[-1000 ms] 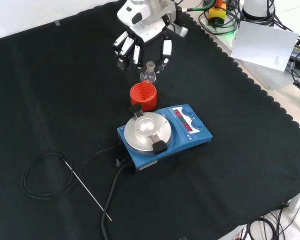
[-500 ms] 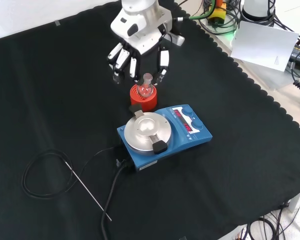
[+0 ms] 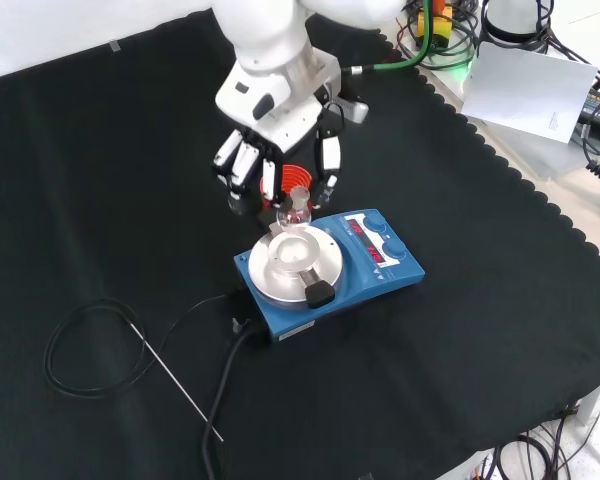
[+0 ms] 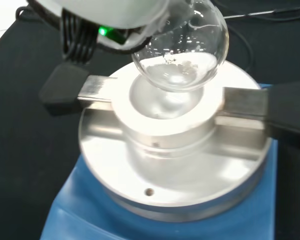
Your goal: Place the round-bottom flask on the heater.
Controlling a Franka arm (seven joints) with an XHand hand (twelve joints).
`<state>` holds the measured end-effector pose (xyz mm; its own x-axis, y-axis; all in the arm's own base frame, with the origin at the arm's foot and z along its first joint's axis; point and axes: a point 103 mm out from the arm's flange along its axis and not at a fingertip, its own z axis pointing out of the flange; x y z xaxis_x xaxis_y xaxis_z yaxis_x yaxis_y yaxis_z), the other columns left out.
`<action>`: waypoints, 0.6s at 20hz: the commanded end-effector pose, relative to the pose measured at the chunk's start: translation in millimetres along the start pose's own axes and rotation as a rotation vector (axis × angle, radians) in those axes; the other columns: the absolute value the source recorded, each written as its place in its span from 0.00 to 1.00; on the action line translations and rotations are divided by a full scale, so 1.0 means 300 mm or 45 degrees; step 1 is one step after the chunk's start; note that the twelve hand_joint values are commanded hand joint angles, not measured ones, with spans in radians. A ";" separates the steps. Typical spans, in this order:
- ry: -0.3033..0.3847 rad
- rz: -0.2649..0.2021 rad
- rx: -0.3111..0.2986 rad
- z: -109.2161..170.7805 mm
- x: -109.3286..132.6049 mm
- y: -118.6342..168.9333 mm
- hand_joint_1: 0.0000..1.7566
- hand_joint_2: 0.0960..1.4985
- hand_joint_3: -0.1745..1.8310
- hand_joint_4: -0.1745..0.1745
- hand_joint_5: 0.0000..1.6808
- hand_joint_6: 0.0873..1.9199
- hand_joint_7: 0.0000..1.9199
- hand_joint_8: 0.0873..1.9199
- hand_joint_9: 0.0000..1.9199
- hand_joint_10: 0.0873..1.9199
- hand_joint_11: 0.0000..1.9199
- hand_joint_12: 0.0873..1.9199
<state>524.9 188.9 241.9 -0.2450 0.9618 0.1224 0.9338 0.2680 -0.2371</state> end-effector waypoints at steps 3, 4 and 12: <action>-0.021 -0.041 0.067 0.053 0.059 0.040 0.63 0.39 0.48 1.00 0.69 0.46 0.18 0.33 0.32 0.31 0.10 0.71; -0.020 -0.041 0.072 0.058 0.058 0.044 0.63 0.39 0.48 1.00 0.69 0.46 0.18 0.33 0.32 0.31 0.10 0.71; -0.011 -0.047 0.095 0.091 0.033 0.067 0.63 0.39 0.48 1.00 0.69 0.46 0.18 0.33 0.32 0.31 0.10 0.71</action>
<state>532.7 207.2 216.3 -0.2798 0.9524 0.1211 0.9050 0.3037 -0.2979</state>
